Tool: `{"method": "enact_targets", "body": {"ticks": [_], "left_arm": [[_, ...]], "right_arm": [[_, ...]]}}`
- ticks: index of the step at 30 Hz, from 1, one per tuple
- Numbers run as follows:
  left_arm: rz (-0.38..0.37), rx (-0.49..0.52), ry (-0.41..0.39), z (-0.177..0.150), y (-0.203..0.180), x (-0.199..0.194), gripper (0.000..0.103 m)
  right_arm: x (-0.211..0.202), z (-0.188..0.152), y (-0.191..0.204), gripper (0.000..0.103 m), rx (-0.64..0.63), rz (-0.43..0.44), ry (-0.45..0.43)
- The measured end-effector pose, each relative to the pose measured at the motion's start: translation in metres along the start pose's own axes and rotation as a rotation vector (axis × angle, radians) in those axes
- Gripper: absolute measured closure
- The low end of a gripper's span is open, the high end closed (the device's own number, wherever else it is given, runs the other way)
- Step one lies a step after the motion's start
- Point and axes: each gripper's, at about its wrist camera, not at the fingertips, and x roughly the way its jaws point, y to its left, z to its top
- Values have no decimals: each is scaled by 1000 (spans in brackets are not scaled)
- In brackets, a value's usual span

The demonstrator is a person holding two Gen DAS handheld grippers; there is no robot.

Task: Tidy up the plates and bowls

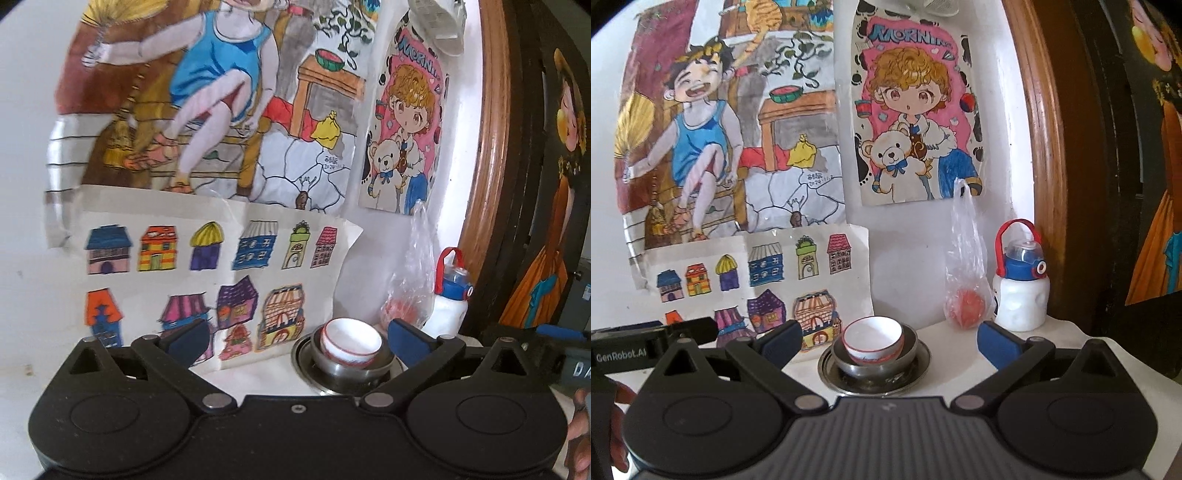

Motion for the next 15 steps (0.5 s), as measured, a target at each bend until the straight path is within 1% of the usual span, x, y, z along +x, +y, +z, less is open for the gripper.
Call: {"method": "enact_targets", "body": {"ticks": [5,15], "left_arm": [[-10,-11,3,-12,6,-27,1],[-11,27,-21,-38,2,-71,1]], "right_arm": [[-23,-13,5,0,16,-4,-9],[-65,-43,11,0,23,-3,-13]]}}
